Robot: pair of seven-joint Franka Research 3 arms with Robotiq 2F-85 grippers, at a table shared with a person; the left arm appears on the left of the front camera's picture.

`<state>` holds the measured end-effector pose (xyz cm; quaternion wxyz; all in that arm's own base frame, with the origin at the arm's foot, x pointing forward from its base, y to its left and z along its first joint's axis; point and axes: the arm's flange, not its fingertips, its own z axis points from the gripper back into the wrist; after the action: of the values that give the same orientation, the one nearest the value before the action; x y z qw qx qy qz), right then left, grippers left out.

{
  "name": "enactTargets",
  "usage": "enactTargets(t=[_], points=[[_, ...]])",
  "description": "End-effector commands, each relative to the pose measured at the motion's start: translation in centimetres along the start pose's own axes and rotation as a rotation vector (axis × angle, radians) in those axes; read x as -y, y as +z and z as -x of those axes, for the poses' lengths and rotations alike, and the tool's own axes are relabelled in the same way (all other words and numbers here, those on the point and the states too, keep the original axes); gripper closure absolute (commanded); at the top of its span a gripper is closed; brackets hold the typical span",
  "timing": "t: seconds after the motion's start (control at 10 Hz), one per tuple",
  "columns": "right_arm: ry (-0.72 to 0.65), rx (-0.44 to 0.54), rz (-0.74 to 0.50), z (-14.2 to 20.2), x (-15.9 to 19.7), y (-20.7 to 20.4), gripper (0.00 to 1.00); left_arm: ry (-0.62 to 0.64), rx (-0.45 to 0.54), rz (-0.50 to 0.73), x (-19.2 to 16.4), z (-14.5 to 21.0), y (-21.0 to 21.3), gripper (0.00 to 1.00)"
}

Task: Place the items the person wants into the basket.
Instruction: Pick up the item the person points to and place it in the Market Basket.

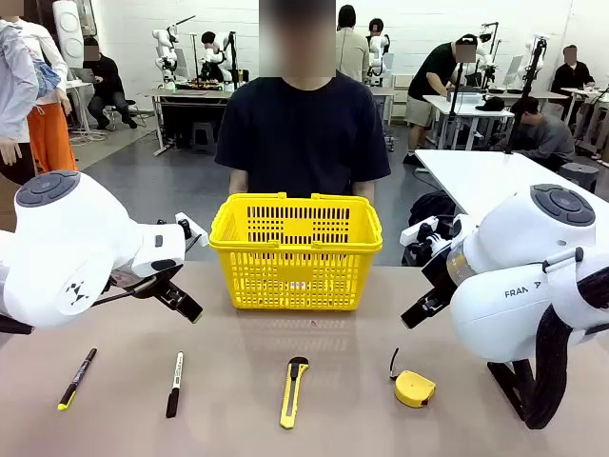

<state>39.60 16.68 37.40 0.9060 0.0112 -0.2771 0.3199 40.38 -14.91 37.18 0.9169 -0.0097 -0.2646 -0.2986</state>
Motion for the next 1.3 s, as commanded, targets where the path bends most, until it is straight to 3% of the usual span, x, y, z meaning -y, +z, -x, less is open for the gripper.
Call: enactTargets(t=[0.0,1.2], points=[[0.000,0.000,0.000,0.00,0.00,0.00,0.00,0.000,0.000,0.000,0.01,0.00,0.00,0.00],[0.000,0.000,0.000,0.00,0.00,0.00,0.00,0.000,0.000,0.000,0.01,0.00,0.00,0.00]])
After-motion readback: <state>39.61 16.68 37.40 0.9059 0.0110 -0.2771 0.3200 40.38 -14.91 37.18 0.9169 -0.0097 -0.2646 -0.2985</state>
